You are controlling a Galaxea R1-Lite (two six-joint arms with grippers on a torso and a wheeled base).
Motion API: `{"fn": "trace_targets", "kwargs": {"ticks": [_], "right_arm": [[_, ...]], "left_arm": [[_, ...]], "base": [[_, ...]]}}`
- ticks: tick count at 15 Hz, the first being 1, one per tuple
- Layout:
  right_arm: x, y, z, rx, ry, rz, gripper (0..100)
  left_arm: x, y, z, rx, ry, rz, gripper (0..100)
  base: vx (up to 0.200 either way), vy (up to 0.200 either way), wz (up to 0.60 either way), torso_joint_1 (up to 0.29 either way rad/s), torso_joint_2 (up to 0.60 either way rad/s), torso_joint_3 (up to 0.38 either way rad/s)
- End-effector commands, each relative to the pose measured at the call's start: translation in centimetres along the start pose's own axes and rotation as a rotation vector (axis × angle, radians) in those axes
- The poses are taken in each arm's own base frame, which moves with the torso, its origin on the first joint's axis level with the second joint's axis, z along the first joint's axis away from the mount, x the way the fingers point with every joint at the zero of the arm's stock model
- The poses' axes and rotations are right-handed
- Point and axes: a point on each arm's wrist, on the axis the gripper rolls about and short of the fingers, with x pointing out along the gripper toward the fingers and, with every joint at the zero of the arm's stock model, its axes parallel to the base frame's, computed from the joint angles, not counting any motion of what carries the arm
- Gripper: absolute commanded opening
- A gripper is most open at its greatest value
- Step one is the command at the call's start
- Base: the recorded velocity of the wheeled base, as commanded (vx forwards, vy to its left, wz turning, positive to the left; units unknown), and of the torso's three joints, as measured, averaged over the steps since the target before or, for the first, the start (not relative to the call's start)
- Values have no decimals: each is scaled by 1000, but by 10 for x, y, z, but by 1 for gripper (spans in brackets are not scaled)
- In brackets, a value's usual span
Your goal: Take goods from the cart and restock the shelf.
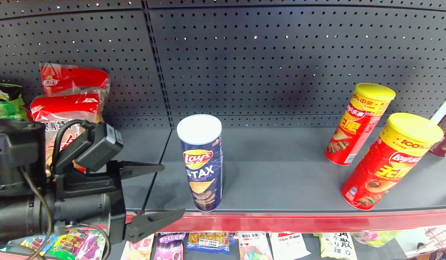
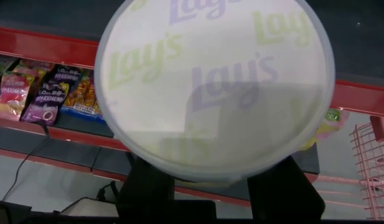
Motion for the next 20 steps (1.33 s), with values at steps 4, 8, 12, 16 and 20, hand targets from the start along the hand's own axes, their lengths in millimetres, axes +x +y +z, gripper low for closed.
{"fn": "trace_targets", "kwargs": {"ticks": [4, 8, 12, 16, 20], "right_arm": [[1, 0, 0, 1, 9, 15, 0], [6, 0, 13, 1, 36, 57, 0], [4, 0, 8, 0, 24, 56, 0], [4, 0, 7, 0, 25, 56, 0], [3, 1, 4, -1, 21, 51, 0]], "left_arm": [[-50, -23, -30, -19, -46, 95, 100], [-97, -55, -47, -101, -102, 239, 100], [-130, -85, -75, -133, -90, 285, 100], [-141, -95, -85, -140, -114, 316, 100], [-151, -105, -97, -161, -135, 351, 100]], "base": [[0, 0, 0, 0, 0, 0], [0, 0, 0, 0, 0, 0], [0, 0, 0, 0, 0, 0], [0, 0, 0, 0, 0, 0], [0, 0, 0, 0, 0, 0]]}}
